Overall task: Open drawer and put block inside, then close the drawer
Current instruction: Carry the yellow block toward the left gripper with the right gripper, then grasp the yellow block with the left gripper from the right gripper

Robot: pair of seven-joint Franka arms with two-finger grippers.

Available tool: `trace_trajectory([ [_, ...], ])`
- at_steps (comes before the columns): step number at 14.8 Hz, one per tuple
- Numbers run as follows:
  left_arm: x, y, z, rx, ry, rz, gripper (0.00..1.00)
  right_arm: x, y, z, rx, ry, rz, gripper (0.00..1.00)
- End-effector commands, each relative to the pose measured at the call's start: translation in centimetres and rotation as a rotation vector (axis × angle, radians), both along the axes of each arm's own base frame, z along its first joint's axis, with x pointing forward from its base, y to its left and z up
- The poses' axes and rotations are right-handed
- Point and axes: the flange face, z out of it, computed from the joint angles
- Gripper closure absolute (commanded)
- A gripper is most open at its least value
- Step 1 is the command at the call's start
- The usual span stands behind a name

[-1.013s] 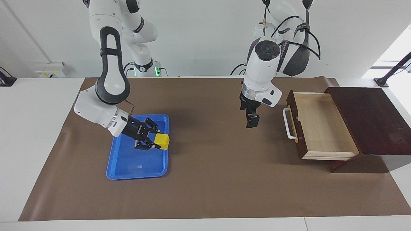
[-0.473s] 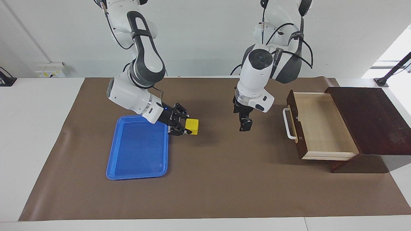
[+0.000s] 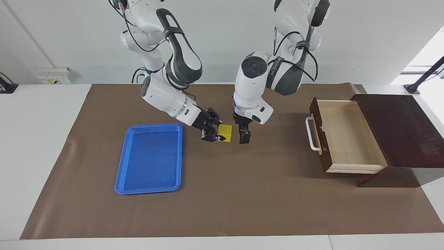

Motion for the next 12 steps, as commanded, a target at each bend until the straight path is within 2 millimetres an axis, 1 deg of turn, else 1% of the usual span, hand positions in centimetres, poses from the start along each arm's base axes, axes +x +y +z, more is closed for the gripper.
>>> trace_trajectory([
  [1, 0.8, -0.8, 0.5, 0.006, -0.022, 0.003, 0.00, -0.5, 0.8, 0.1, -0.017, -0.003, -0.006, 1.00],
  [4, 0.6, -1.0, 0.4, 0.008, -0.026, -0.004, 0.00, -0.4, 0.8, 0.2, -0.020, -0.010, -0.014, 1.00],
  [6, 0.2, -1.5, 0.4, 0.011, -0.024, -0.017, 0.00, -0.4, 0.7, 0.2, -0.019, -0.008, -0.018, 1.00],
  [7, 0.1, -1.6, 0.4, 0.015, -0.024, -0.018, 0.03, -0.4, 0.7, 0.2, -0.019, -0.008, -0.018, 1.00],
  [8, 0.1, -1.6, 0.5, 0.015, -0.025, -0.018, 0.15, -0.4, 0.7, 0.2, -0.019, -0.008, -0.018, 1.00],
  [9, 0.1, -1.7, 0.4, 0.014, -0.028, -0.021, 0.18, -0.4, 0.8, 0.2, -0.019, -0.008, -0.016, 1.00],
  [10, -0.2, -2.0, 0.5, 0.014, -0.030, -0.029, 0.18, -0.4, 0.8, 0.2, -0.019, -0.008, -0.016, 1.00],
  [11, -0.5, -2.4, 0.6, 0.014, -0.032, -0.040, 0.26, -0.4, 0.7, 0.1, -0.020, -0.006, -0.018, 1.00],
  [12, -0.7, -2.5, 0.6, 0.017, -0.031, -0.043, 0.45, -0.4, 0.7, 0.2, -0.019, -0.008, -0.018, 1.00],
])
